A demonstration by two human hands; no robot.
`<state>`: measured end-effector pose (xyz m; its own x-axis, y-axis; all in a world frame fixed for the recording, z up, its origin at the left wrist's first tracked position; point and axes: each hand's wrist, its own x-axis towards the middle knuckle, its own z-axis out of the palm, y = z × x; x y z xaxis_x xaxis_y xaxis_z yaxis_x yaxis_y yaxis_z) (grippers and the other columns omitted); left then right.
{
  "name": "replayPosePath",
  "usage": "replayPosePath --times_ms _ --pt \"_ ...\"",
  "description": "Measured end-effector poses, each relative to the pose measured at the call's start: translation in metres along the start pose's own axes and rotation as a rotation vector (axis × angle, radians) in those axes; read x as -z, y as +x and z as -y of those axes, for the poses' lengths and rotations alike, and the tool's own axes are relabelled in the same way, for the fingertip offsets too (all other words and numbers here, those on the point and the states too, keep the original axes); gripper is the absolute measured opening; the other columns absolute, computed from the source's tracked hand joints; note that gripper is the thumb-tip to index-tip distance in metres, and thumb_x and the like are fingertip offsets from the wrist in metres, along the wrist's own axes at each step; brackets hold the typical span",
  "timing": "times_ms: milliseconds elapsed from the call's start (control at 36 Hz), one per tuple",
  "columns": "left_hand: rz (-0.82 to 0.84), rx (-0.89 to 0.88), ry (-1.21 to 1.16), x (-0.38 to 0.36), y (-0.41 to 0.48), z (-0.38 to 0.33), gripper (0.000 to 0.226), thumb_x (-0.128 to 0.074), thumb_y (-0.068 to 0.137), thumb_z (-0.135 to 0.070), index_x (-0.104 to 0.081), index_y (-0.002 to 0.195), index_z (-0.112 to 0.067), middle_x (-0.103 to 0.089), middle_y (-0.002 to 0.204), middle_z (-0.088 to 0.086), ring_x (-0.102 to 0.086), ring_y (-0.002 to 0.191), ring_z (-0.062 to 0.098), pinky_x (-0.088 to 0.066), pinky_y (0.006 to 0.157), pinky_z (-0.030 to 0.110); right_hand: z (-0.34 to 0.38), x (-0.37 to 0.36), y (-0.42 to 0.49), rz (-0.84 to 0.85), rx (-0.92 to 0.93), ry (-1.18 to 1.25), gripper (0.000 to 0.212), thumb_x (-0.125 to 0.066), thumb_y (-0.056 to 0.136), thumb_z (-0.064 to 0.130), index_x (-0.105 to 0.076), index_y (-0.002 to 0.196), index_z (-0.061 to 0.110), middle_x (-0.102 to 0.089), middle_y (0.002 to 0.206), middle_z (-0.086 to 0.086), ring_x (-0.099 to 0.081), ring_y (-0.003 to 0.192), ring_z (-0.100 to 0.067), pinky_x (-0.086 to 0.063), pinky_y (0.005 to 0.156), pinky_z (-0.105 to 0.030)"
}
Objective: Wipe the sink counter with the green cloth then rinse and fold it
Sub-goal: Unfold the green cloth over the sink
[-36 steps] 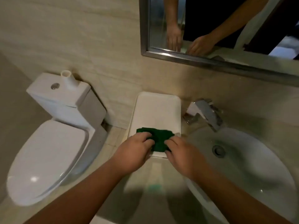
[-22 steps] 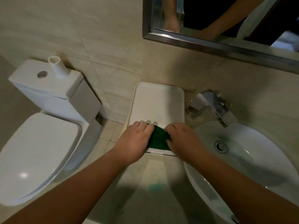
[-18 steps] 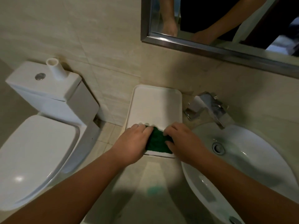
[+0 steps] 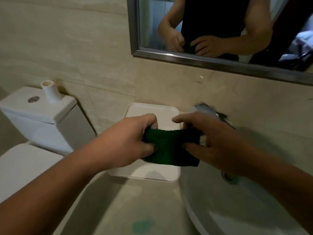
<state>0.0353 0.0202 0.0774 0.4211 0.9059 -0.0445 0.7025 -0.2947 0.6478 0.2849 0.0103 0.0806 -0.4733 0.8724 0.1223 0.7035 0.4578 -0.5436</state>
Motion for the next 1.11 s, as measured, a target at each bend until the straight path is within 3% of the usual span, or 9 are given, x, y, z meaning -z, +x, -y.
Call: replayPosePath --times_ms 167,361,444,528,694,861,944,1000,1111 --pt "-0.067 -0.137 0.047 -0.023 -0.002 -0.038 0.03 -0.077 0.087 -0.011 -0.055 0.076 -0.028 -0.072 0.078 -0.01 -0.068 0.072 0.004 -0.054 0.058 0.02 0.001 0.011 -0.043 -0.096 0.107 -0.144 0.01 -0.057 0.089 0.046 -0.066 0.092 0.051 -0.063 0.092 0.017 -0.059 0.091 -0.001 -0.048 0.071 -0.019" --pt "-0.237 -0.274 -0.048 -0.061 -0.053 -0.091 0.026 -0.086 0.085 -0.022 -0.062 0.087 -0.031 -0.073 0.079 -0.005 -0.067 0.062 0.003 -0.051 0.053 0.026 0.016 0.033 -0.148 -0.467 0.155 0.084 0.016 -0.067 0.099 0.019 -0.08 0.105 0.026 -0.078 0.094 0.008 -0.072 0.09 -0.006 -0.055 0.081 -0.023" --pt "-0.134 -0.307 -0.265 -0.081 -0.078 -0.115 0.022 -0.089 0.082 -0.021 -0.068 0.083 -0.025 -0.077 0.084 0.009 -0.074 0.079 0.028 -0.056 0.069 0.04 0.032 0.044 -0.202 -0.567 0.092 0.271 0.022 -0.063 0.101 0.012 -0.079 0.1 0.026 -0.079 0.089 0.011 -0.071 0.085 -0.002 -0.055 0.08 -0.017" --pt "-0.004 -0.348 -0.442 -0.1 -0.099 -0.143 0.02 -0.083 0.083 -0.017 -0.068 0.096 -0.011 -0.077 0.088 0.011 -0.075 0.08 0.023 -0.057 0.067 0.03 0.041 0.058 -0.249 -0.613 -0.001 0.417 0.021 -0.058 0.103 0.013 -0.079 0.105 0.017 -0.078 0.094 0.002 -0.071 0.085 -0.007 -0.057 0.075 -0.018" --pt "0.065 -0.415 -0.51 -0.129 -0.126 -0.198 0.021 -0.068 0.1 -0.025 -0.07 0.108 -0.005 -0.073 0.092 0.012 -0.069 0.084 0.029 -0.057 0.079 0.046 0.044 0.08 -0.319 -0.664 -0.191 0.272 0.024 -0.057 0.105 0.023 -0.079 0.113 0.024 -0.079 0.103 0.001 -0.073 0.098 -0.016 -0.059 0.081 -0.032" --pt "0.136 -0.413 -0.734 -0.159 -0.138 -0.262 0.02 -0.055 0.108 -0.026 -0.07 0.115 -0.014 -0.074 0.099 0.011 -0.074 0.084 0.022 -0.061 0.068 0.031 0.04 0.087 -0.363 -0.634 -0.346 -0.006 0.029 -0.056 0.104 0.033 -0.078 0.085 0.033 -0.066 0.069 -0.01 -0.06 0.06 -0.015 -0.058 0.071 -0.053" --pt "0.126 -0.413 -0.812 -0.17 -0.135 -0.291 0.02 -0.055 0.109 -0.031 -0.064 0.107 -0.013 -0.072 0.089 0.007 -0.075 0.079 0.022 -0.06 0.065 0.029 0.045 0.084 -0.375 -0.629 -0.336 0.238 0.025 -0.056 0.105 0.031 -0.074 0.117 0.042 -0.065 0.072 -0.005 -0.065 0.065 -0.02 -0.061 0.071 -0.048" --pt "0.114 -0.408 -0.851 -0.176 -0.129 -0.306 0.022 -0.057 0.108 -0.033 -0.062 0.102 -0.012 -0.069 0.088 0.009 -0.076 0.081 0.026 -0.062 0.071 0.034 0.048 0.083 -0.382 -0.624 -0.364 0.413 0.049 -0.062 0.1 0.046 -0.055 0.146 0.034 -0.075 0.092 -0.003 -0.074 0.081 -0.02 -0.064 0.082 -0.047" --pt "0.097 -0.398 -0.948 -0.188 -0.115 -0.329 0.022 -0.062 0.106 -0.032 -0.058 0.102 -0.011 -0.069 0.092 0.012 -0.077 0.087 0.031 -0.064 0.08 0.043 0.049 0.077 -0.394 -0.565 -0.308 0.371 0.079 -0.082 0.075 0.061 -0.053 0.143 0.032 -0.078 0.116 0.007 -0.077 0.098 -0.011 -0.061 0.091 -0.042"
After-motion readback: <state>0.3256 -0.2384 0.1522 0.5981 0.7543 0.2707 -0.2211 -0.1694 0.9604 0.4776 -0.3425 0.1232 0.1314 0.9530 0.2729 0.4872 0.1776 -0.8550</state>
